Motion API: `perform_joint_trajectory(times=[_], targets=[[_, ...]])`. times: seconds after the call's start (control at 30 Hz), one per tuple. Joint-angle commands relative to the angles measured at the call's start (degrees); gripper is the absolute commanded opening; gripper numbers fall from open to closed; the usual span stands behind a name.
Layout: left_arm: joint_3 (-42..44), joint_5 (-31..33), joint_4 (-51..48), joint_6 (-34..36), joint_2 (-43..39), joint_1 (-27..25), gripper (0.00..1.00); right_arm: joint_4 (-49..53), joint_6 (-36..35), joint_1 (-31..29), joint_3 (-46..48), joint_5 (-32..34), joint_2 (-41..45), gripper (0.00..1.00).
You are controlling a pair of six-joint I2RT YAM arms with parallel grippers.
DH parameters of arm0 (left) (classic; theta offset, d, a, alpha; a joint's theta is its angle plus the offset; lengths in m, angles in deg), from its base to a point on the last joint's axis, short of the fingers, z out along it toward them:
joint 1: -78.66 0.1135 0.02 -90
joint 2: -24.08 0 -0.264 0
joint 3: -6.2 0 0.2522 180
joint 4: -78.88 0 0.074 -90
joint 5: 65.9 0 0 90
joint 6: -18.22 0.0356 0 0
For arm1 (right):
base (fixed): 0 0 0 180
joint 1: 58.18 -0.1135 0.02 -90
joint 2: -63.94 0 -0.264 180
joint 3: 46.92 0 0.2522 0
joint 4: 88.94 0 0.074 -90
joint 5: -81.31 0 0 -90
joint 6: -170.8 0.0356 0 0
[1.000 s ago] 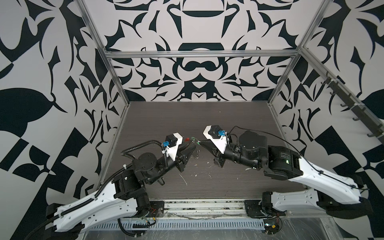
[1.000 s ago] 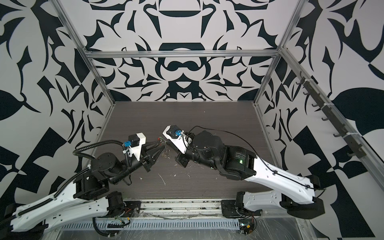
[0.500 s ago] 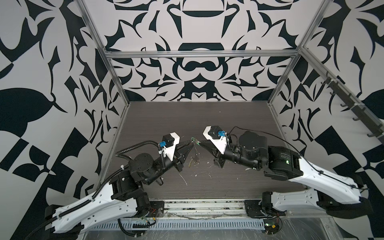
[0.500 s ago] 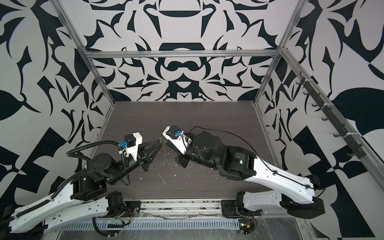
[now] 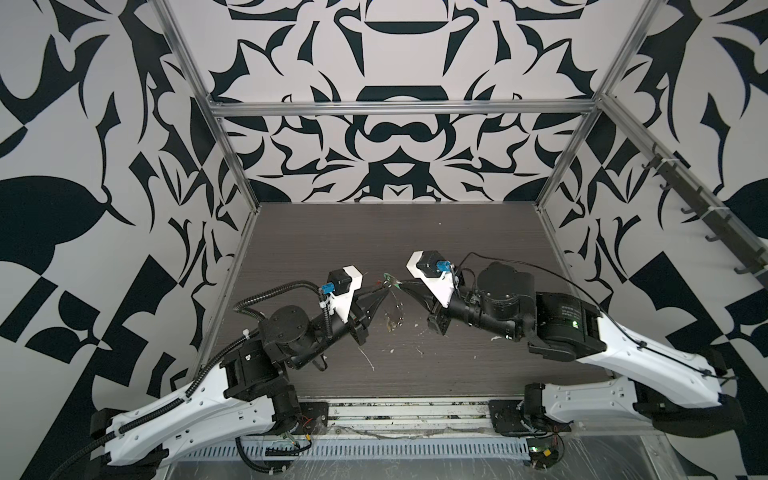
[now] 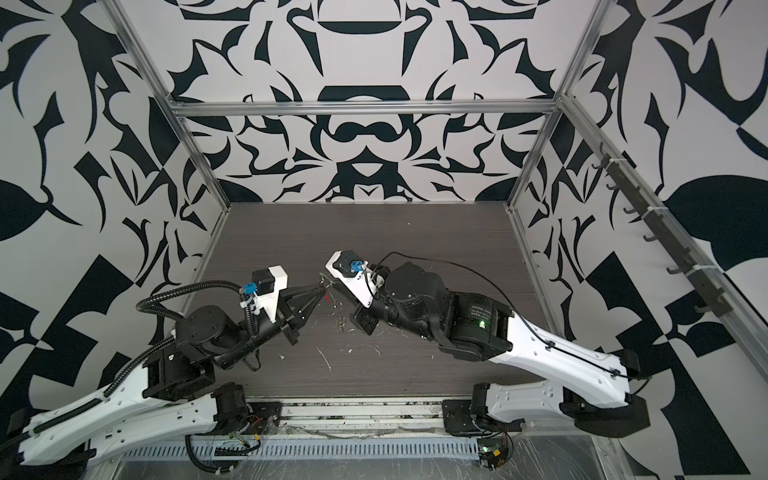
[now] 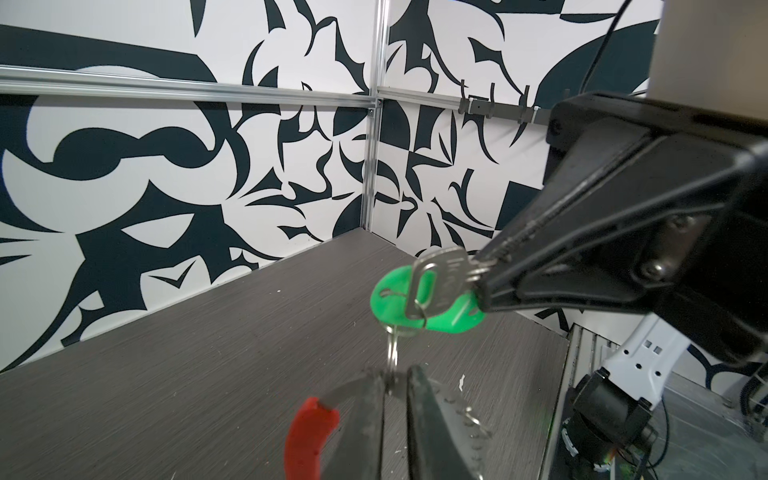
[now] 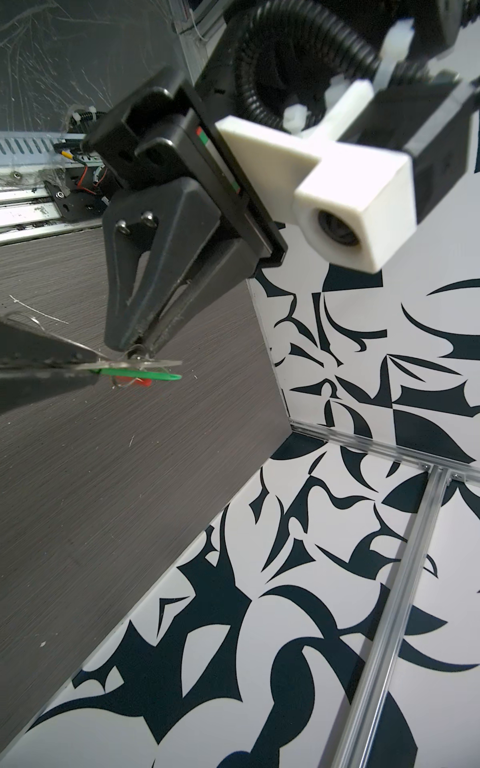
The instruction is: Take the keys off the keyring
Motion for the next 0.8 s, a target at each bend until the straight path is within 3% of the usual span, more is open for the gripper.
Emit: perform_joint_trajectory(times=[0.0, 0.23, 0.4, 0.77], targets=[[-1.39, 0.05, 1.69, -0.24, -0.44, -0.05, 0.13, -3.32, 0.25, -0.37, -0.83, 1.45, 1.23, 0.00], [-1.57, 0.08, 2.00, -0.29, 0.05, -0.07, 0.13, -3.07, 0.34, -0.33, -1.26, 1.14, 0.97, 0.00], [-1.75, 0.38, 2.39, -0.02, 0.44, -0.12, 0.20, -3.02, 0.52, -0.37, -1.52, 0.53, 0.80, 0.00], [-2.39, 1.13, 2.66, 0.73, 1.15, -0.09, 0.16, -2.88, 0.73, -0.61, -1.96, 0.27, 0.36, 0.00]])
